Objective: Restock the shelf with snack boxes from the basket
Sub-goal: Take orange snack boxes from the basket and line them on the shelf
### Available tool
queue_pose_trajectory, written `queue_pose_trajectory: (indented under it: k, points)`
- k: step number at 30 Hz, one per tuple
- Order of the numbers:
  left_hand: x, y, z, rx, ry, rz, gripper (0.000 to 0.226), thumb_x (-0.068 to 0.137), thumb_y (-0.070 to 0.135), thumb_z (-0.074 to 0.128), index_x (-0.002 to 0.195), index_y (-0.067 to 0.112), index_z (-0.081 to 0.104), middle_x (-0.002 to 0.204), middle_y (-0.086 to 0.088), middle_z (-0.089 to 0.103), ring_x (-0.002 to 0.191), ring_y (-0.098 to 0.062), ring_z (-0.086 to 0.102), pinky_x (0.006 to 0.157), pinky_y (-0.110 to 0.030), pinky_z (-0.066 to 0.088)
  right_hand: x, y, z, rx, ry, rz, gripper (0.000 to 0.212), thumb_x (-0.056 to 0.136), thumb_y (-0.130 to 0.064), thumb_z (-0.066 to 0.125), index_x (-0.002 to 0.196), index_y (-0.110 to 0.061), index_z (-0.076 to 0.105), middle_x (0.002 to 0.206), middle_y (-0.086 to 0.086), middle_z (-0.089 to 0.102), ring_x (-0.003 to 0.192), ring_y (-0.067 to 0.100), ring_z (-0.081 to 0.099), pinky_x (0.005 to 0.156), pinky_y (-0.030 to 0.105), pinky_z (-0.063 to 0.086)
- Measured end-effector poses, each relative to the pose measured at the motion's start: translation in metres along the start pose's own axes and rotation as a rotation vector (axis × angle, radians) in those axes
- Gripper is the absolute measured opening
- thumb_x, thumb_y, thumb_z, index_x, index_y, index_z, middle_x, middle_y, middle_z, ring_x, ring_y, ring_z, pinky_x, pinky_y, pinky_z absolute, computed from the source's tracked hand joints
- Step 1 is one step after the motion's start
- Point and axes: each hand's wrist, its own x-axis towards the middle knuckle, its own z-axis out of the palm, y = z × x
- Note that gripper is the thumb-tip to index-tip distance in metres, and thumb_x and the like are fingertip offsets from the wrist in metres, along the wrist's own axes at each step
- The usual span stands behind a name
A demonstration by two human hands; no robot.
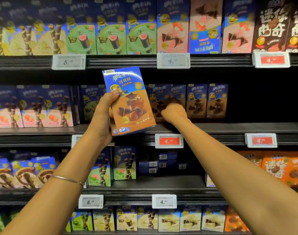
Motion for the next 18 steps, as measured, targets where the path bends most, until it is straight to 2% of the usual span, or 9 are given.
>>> queue_pose_trajectory:
  k: [4, 6, 8, 10, 12, 13, 15, 17, 18]
  points:
    - [0.001, -0.001, 0.0, -0.005, -0.003, -0.009, 0.042, 0.085, 0.047, 0.066, 0.118, 0.022, 0.071, 0.114, -0.006, 0.081, 0.098, -0.027, 0.08, 0.082, -0.046, 0.067, 0.005, -0.004, 0.003, 0.007, -0.009, 0.015, 0.019, 0.097, -0.022, 0.057, 0.088, -0.009, 0.047, 0.078, 0.008, 0.049, 0.087, 0.032, 0.056, 0.074, 0.035, 0.044]
    - [0.001, -0.002, 0.0, -0.011, -0.001, -0.016, 0.044, 0.084, 0.047, 0.066, 0.12, 0.021, 0.07, 0.113, -0.006, 0.081, 0.096, -0.026, 0.08, 0.077, -0.043, 0.067, 0.006, -0.007, 0.004, 0.011, -0.005, 0.023, 0.02, 0.096, -0.021, 0.058, 0.088, -0.01, 0.043, 0.075, 0.009, 0.046, 0.096, 0.036, 0.06, 0.075, 0.037, 0.045]
    - [0.002, -0.002, 0.001, -0.016, -0.005, -0.022, 0.045, 0.084, 0.047, 0.065, 0.12, 0.02, 0.069, 0.112, -0.006, 0.081, 0.095, -0.026, 0.08, 0.077, -0.043, 0.067, 0.008, -0.009, 0.005, 0.03, 0.008, 0.028, 0.021, 0.095, -0.019, 0.06, 0.089, -0.012, 0.041, 0.096, 0.017, 0.059, 0.106, 0.038, 0.06, 0.081, 0.04, 0.048]
    - [0.003, -0.003, 0.001, -0.02, -0.005, -0.029, 0.041, 0.084, 0.047, 0.065, 0.116, 0.021, 0.071, 0.111, -0.005, 0.082, 0.093, -0.025, 0.081, 0.073, -0.041, 0.067, 0.011, -0.012, 0.006, 0.067, 0.019, 0.044, 0.02, 0.092, -0.017, 0.063, 0.101, -0.007, 0.048, 0.123, 0.022, 0.06, 0.115, 0.04, 0.059, 0.088, 0.043, 0.05]
    - [0.004, -0.004, 0.001, -0.018, -0.015, -0.032, 0.037, 0.085, 0.046, 0.065, 0.112, 0.022, 0.072, 0.108, -0.005, 0.082, 0.091, -0.024, 0.081, 0.071, -0.039, 0.067, 0.018, -0.012, 0.007, 0.112, 0.025, 0.096, 0.059, 0.088, -0.017, 0.069, 0.138, -0.003, 0.042, 0.14, 0.022, 0.051, 0.128, 0.042, 0.052, 0.099, 0.048, 0.051]
    - [0.004, -0.005, 0.001, -0.016, -0.016, -0.032, 0.037, 0.085, 0.046, 0.065, 0.112, 0.022, 0.072, 0.107, -0.004, 0.082, 0.091, -0.024, 0.081, 0.07, -0.039, 0.067, 0.019, -0.013, 0.007, 0.104, 0.017, 0.108, 0.073, 0.087, -0.018, 0.07, 0.149, -0.006, 0.032, 0.146, 0.022, 0.046, 0.133, 0.043, 0.048, 0.103, 0.051, 0.049]
    - [0.003, -0.004, 0.002, -0.007, -0.003, -0.028, 0.045, 0.083, 0.045, 0.066, 0.119, 0.018, 0.069, 0.108, -0.004, 0.082, 0.091, -0.023, 0.081, 0.071, -0.039, 0.067, 0.021, -0.014, 0.008, 0.034, -0.019, 0.095, 0.081, 0.089, -0.021, 0.067, 0.155, -0.009, 0.022, 0.151, 0.023, 0.04, 0.137, 0.043, 0.044, 0.106, 0.052, 0.047]
    - [0.003, -0.004, 0.003, -0.005, 0.006, -0.026, 0.053, 0.082, 0.045, 0.067, 0.127, 0.016, 0.064, 0.109, -0.004, 0.082, 0.092, -0.024, 0.081, 0.072, -0.039, 0.067, 0.02, -0.012, 0.008, 0.004, -0.028, 0.077, 0.078, 0.091, -0.021, 0.065, 0.155, -0.011, 0.022, 0.152, 0.022, 0.039, 0.135, 0.043, 0.044, 0.105, 0.052, 0.048]
    - [0.003, -0.004, 0.004, -0.005, 0.004, -0.027, 0.052, 0.082, 0.045, 0.067, 0.126, 0.017, 0.065, 0.109, -0.004, 0.082, 0.092, -0.023, 0.081, 0.072, -0.039, 0.067, 0.019, -0.009, 0.007, 0.004, -0.038, 0.069, 0.068, 0.092, -0.022, 0.063, 0.15, -0.01, 0.031, 0.149, 0.022, 0.043, 0.129, 0.042, 0.049, 0.101, 0.05, 0.05]
